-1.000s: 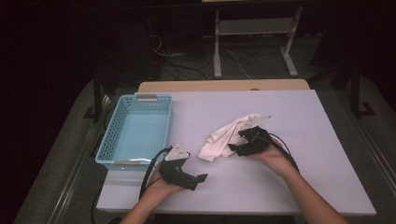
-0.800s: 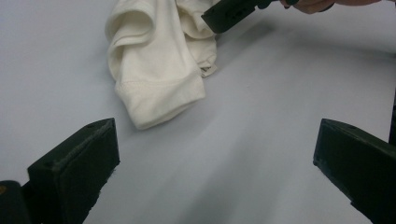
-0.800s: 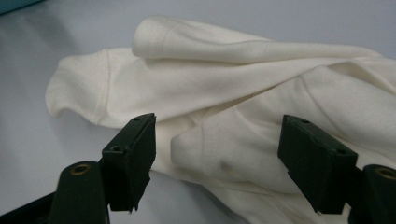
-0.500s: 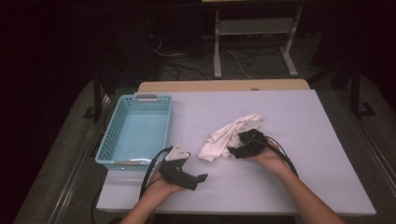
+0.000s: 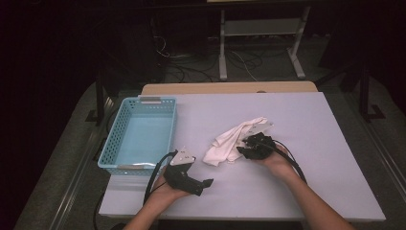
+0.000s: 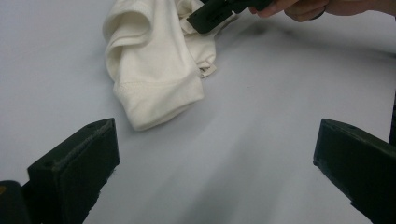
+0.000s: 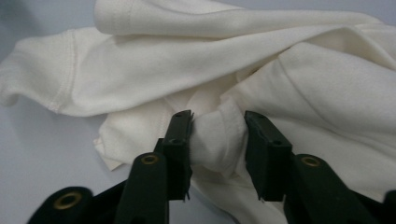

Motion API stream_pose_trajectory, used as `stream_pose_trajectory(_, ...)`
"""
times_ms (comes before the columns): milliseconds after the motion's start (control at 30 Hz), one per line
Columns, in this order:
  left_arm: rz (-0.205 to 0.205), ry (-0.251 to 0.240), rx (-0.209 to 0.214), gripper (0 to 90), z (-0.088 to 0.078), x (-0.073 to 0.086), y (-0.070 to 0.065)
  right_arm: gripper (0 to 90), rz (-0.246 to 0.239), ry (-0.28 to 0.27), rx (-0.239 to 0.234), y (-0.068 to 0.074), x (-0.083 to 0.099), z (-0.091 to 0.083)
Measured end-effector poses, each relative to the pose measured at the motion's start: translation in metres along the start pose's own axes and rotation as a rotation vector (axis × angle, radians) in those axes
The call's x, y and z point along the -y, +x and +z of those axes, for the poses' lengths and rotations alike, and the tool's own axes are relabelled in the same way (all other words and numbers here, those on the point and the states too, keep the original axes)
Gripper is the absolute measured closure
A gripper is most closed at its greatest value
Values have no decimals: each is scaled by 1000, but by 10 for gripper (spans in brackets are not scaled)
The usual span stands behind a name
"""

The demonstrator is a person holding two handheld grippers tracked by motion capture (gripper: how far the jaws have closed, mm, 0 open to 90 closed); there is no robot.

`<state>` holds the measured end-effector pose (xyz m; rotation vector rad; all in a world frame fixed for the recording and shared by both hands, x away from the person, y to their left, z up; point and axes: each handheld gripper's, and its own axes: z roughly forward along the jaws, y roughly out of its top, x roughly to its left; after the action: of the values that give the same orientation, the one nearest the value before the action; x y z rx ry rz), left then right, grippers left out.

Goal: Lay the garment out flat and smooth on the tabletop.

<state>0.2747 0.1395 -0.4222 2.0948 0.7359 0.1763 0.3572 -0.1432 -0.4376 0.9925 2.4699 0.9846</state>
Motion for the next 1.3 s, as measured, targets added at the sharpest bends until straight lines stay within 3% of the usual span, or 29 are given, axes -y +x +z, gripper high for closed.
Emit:
stream_pose_trajectory(133, 3, -4, -3, 0, -1, 0, -1, 693, -2, -4, 2, -1, 0, -1)
stream_pose_trajectory(367, 4, -4, -4, 0, 0, 0, -1, 739, 4, -18, -7, -5, 0, -6)
stream_pose_trajectory(733, 17, 0, -2, 0, 1, -1, -1, 748, -3, -60, -19, -9, -5, -19)
stream_pose_trajectory(1300, 15, -3, -1, 0, 1, -1, -1, 747, 30, -116, -32, -27, -7, -39)
